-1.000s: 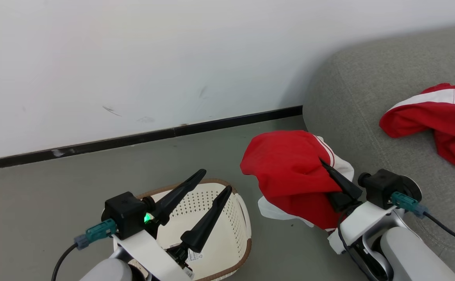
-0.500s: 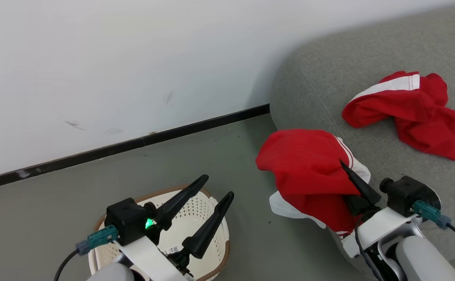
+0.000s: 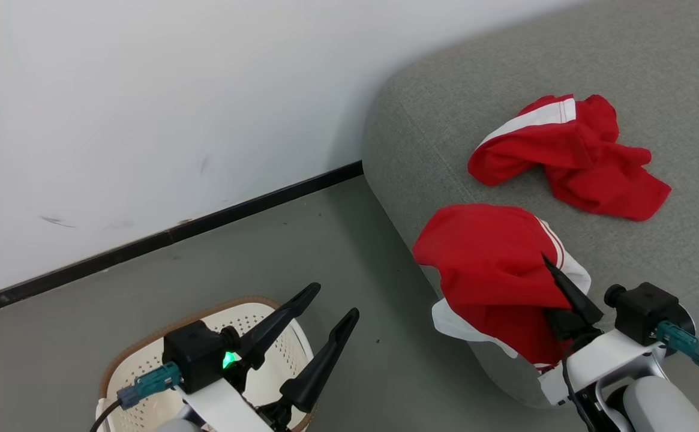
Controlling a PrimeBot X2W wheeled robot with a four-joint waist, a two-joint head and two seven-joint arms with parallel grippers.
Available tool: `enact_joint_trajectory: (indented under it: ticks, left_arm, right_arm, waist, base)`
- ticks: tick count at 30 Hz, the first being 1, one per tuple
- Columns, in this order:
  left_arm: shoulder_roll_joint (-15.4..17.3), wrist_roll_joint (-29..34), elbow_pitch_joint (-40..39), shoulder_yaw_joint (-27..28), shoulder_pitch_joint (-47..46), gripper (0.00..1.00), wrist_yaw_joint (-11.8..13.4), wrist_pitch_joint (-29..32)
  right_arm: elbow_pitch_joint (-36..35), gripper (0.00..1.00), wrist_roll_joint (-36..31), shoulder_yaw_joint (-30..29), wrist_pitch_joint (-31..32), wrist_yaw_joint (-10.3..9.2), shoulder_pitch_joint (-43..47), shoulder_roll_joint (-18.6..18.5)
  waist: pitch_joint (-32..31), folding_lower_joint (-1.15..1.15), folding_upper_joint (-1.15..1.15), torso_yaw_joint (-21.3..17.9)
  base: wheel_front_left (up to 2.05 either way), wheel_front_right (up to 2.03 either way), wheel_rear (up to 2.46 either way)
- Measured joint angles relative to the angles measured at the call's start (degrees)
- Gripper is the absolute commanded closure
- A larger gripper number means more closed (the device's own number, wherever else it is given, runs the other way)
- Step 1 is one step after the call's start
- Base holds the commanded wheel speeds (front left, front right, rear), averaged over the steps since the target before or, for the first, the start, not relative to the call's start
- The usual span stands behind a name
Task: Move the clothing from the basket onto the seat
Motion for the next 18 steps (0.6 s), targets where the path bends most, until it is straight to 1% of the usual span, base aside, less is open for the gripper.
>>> enact_joint_trajectory:
  ticks: [5,9,14,18]
  left_arm:
    - [0.1,0.0,-0.4,0.1,0.7,0.0,0.1,-0.1]
    - [0.2,0.1,-0.9,0.3,1.5,0.0,0.7,-0.5]
    - [0.6,0.6,-1.8,0.5,2.4,0.0,1.7,-0.6]
    - [1.2,0.7,-2.7,0.5,2.7,0.0,2.1,-0.6]
  right_arm:
    - [-0.1,1.0,1.1,-0.3,0.0,0.0,0.9,0.0]
    - [0.1,1.0,3.2,-0.4,0.0,0.0,1.0,0.0]
    - [0.4,1.0,5.7,-1.6,0.0,0.0,0.9,-0.4]
    - [1.0,1.0,9.3,-3.4,0.1,0.0,0.2,-0.2]
  waist:
    - [0.3,0.0,0.0,-2.0]
    - [0.8,0.0,0.0,-3.2]
    - [1.9,0.0,0.0,-4.1]
    - [3.1,0.0,0.0,-4.4]
  base:
    - [0.0,0.0,0.0]
    - [0.0,0.0,0.0]
    - [0.0,0.0,0.0]
    - [0.0,0.0,0.0]
